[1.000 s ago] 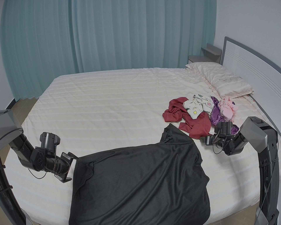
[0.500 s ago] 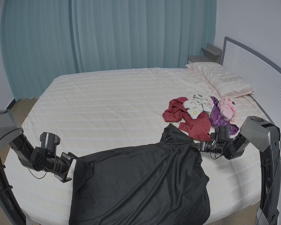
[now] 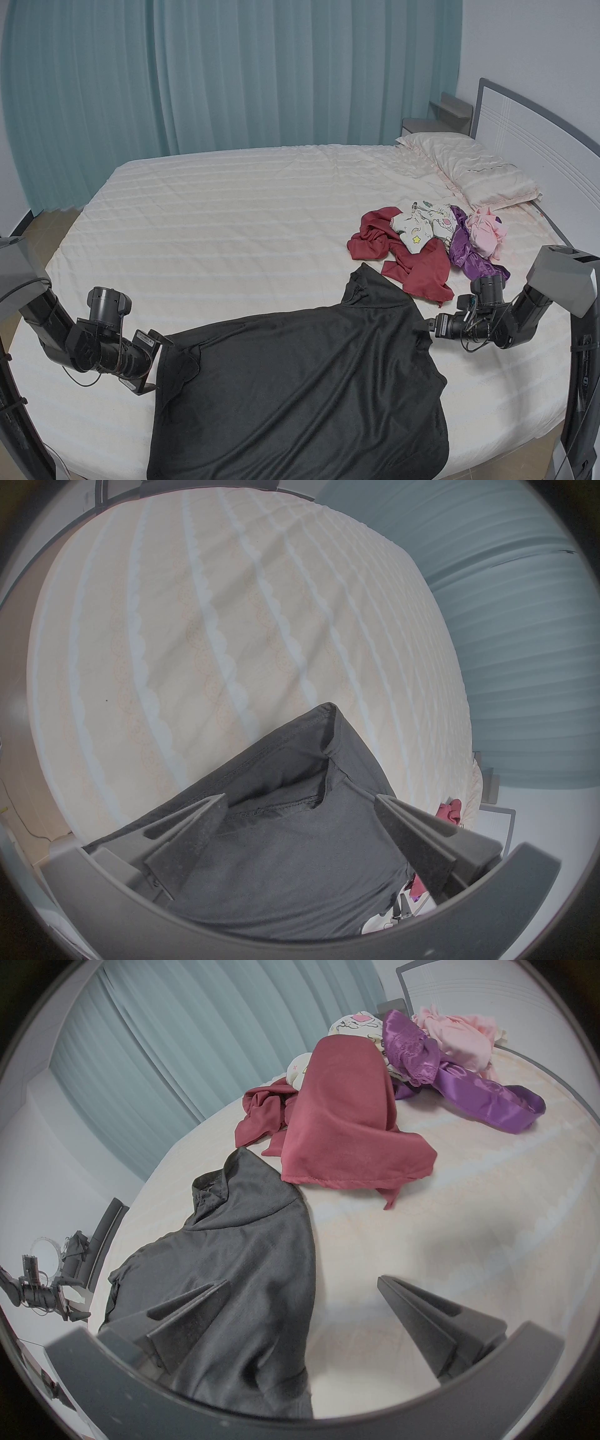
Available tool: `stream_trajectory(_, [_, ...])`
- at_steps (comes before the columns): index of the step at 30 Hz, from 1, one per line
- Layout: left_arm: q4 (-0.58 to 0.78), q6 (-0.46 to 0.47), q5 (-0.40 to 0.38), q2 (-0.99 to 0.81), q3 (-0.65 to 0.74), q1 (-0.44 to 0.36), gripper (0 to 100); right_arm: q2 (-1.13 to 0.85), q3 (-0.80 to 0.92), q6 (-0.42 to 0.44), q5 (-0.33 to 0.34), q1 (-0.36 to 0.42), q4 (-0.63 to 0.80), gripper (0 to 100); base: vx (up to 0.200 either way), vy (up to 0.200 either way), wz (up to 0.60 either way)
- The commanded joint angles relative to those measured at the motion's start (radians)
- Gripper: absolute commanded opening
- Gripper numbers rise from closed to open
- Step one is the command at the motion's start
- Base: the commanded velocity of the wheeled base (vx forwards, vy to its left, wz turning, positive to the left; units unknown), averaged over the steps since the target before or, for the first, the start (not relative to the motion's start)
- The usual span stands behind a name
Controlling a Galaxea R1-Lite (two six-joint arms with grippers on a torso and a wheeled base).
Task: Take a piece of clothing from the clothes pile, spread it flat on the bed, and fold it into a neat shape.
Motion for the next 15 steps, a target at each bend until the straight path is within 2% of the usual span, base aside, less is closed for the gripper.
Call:
stream_trajectory(1, [-0.042,-0.002,-0.002,-0.035,0.062,-0.026,100,-0.166,0.193,0.014,0.055,-0.008,0.0,100,0.0,0.0,0.0])
stream_trajectory(2, [-0.042,-0.002,-0.002,-0.035,0.062,-0.026,100,-0.166,0.193,0.014,0.055,-0.008,0.0,100,0.0,0.0,0.0])
stream_trajectory(10, [-0.045,0.024,-0.002,-0.055,0.109,-0.071,100,-0.267,0.438,0.02,0.052,-0.022,-0.033,100,-0.2,0.2,0.0])
stream_trajectory(14, [-0.073,0.023,0.005,-0.045,0.086,-0.064,100,-0.255,0.519,0.071,0.049,-0.017,-0.157,100,-0.2,0.2,0.0])
stream_trajectory(15, [-0.074,0.021,0.005,-0.045,0.085,-0.064,100,-0.253,0.522,0.074,0.049,-0.017,-0.161,100,0.0,0.0,0.0])
